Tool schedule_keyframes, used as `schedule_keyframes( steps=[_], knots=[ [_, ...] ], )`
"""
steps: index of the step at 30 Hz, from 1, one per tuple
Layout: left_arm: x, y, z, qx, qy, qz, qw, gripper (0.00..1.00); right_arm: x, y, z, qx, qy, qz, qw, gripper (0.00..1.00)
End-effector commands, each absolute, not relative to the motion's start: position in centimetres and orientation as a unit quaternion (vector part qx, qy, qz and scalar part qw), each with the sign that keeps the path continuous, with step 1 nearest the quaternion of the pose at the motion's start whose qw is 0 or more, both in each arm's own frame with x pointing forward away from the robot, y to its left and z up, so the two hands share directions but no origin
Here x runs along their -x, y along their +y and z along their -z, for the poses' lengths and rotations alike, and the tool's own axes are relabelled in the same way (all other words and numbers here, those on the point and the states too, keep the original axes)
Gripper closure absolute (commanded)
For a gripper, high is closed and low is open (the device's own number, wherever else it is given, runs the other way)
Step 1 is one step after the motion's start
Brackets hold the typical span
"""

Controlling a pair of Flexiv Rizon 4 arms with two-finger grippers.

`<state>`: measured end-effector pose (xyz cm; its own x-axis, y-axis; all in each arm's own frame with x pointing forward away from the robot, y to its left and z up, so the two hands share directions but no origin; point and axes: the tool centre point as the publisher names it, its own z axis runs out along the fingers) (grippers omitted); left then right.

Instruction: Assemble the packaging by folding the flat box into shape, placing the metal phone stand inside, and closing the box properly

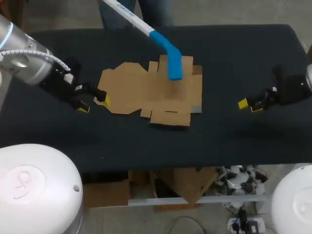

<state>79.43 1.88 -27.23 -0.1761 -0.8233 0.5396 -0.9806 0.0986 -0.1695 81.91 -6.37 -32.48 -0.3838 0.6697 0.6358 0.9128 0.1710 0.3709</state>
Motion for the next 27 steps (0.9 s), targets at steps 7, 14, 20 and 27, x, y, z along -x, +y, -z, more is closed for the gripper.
schedule_keyframes(
  steps=[7,14,20,27],
  knots=[
    [-80.4,1.5,27.1,-0.626,-0.724,-0.242,0.16,0.0,-83.6,-6.7,32.0,0.521,-0.755,0.36,0.171,0.0],
    [-80.8,1.2,27.1,-0.628,-0.723,-0.239,0.16,0.0,-84.0,-7.1,32.0,0.521,-0.756,0.359,0.169,0.0],
    [-81.1,1.2,27.2,-0.631,-0.717,-0.243,0.168,0.0,-85.0,-7.3,32.0,0.515,-0.759,0.357,0.176,0.0],
    [-80.9,0.7,27.0,-0.637,-0.713,-0.245,0.161,0.0,-86.7,-7.3,32.0,0.496,-0.772,0.35,0.189,0.0]
  ],
)
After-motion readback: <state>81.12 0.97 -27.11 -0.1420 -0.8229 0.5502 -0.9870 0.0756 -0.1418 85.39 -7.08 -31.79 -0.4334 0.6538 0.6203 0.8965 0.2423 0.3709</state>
